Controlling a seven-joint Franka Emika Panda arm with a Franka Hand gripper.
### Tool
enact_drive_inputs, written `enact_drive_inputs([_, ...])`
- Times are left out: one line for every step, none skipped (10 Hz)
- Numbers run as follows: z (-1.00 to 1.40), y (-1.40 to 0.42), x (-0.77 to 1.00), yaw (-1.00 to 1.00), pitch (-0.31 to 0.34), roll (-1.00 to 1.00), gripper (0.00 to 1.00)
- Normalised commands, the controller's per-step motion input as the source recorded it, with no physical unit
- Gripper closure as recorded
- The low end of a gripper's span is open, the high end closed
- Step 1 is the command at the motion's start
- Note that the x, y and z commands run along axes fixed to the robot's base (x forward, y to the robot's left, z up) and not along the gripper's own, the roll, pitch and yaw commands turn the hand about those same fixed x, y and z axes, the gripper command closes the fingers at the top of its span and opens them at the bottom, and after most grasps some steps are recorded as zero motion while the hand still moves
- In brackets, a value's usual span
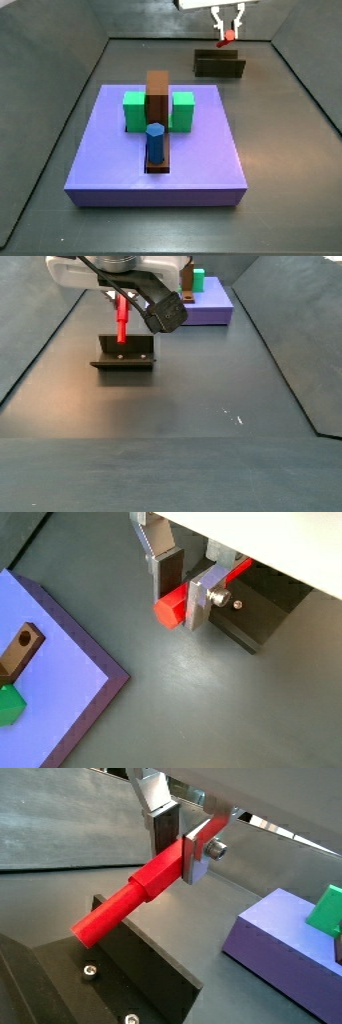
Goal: Pick up the red object. Move up. Place the red object on the fixture. Regrasp the red object. Move to above the board. Insert the red object.
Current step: Place the red object on the fixture.
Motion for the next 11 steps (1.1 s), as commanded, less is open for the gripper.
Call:
enact_drive_inputs([-0.04, 0.0, 0.07, -0.06, 0.0, 0.0, 1.0])
enact_drive_inputs([-0.25, 0.03, 0.13, -0.01, -0.031, -0.21, 1.0])
enact_drive_inputs([-0.36, 0.04, 0.12, 0.0, -0.117, -0.34, 1.0])
enact_drive_inputs([-0.43, 0.05, 0.09, 0.0, -0.18, -0.42, 1.0])
enact_drive_inputs([-0.42, 0.04, 0.06, 0.0, -0.189, -0.38, 1.0])
enact_drive_inputs([-0.27, 0.06, 0.05, 0.0, -0.106, -0.29, 1.0])
enact_drive_inputs([-0.14, 0.07, 0.03, 0.0, -0.017, -0.17, 1.0])
enact_drive_inputs([-0.1, 0.05, 0.0, 0.0, 0.0, 0.0, 1.0])
enact_drive_inputs([-0.17, 0.05, 0.08, 0.0, 0.0, 0.0, 1.0])
enact_drive_inputs([-0.17, 0.08, 0.13, 0.0, 0.0, 0.0, 1.0])
enact_drive_inputs([-0.21, 0.09, 0.1, 0.0, 0.0, 0.0, 1.0])
